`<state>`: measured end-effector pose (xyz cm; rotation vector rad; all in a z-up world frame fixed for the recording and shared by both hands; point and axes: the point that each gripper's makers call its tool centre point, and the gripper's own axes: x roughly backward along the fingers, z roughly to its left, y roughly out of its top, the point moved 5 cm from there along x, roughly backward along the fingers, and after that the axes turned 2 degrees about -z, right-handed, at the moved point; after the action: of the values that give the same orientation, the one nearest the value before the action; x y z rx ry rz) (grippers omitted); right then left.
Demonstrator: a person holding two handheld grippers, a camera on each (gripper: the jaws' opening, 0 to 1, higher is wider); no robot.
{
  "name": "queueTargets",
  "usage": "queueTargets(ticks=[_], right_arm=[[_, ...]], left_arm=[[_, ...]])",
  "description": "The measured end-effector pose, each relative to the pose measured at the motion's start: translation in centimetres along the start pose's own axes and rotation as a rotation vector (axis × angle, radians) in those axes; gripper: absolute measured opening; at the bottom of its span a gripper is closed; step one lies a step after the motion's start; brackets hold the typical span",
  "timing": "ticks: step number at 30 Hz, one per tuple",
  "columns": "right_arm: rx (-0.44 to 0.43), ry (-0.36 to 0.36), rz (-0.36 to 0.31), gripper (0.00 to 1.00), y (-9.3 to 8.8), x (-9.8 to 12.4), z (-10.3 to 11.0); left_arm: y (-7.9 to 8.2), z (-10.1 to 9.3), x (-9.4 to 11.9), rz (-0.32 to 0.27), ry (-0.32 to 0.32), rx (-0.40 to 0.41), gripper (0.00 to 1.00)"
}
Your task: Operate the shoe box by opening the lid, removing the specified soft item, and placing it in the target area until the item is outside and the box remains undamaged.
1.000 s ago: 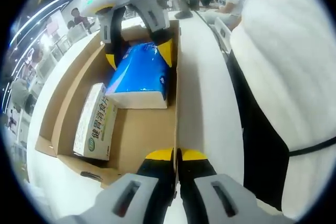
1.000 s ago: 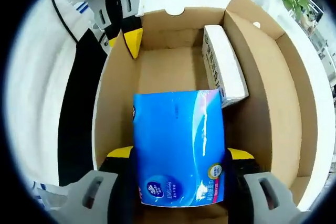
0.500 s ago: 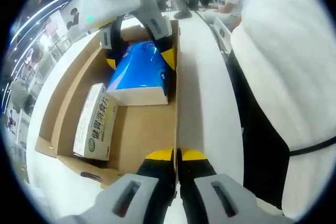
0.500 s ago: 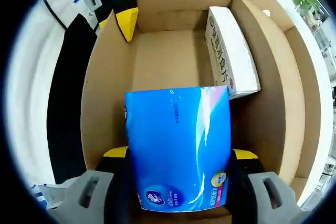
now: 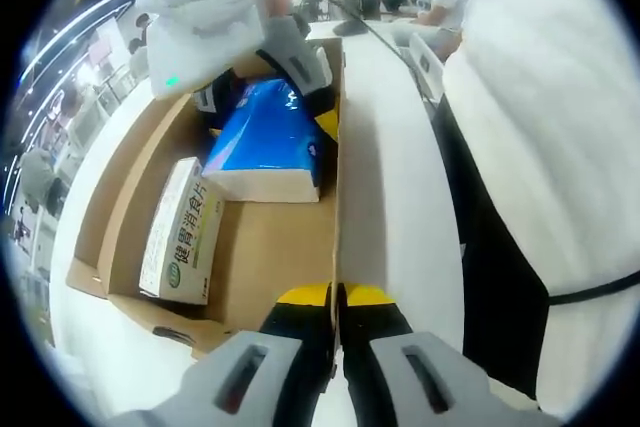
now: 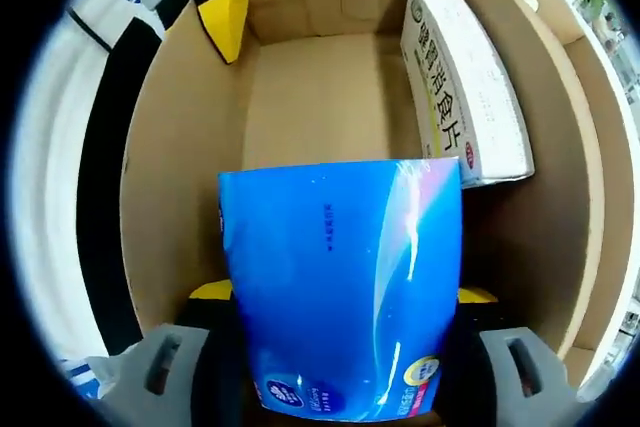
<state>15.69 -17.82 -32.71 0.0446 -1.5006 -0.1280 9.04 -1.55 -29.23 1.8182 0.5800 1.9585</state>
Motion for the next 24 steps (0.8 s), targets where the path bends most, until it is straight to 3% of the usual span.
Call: queueTargets(ticks=[19, 22, 24], right_arm=[[0.011, -0.024, 0.022, 0.78, -0.07, -0.03, -0.09], [0.043, -0.030, 0.006, 0.75, -0.15, 0.34, 0.12], [0.073, -0.057, 0.033, 0.74, -0.50, 0.50, 0.08]], left_arm=[[-0.01, -0.02, -0.05, -0.004, 0.001, -0.011, 0.01], [-0.03, -0.03, 0.00, -0.006, -0.001, -0.022, 0.01], [-0.03, -0.03, -0.02, -0.005, -0.005, -0.020, 0.01]])
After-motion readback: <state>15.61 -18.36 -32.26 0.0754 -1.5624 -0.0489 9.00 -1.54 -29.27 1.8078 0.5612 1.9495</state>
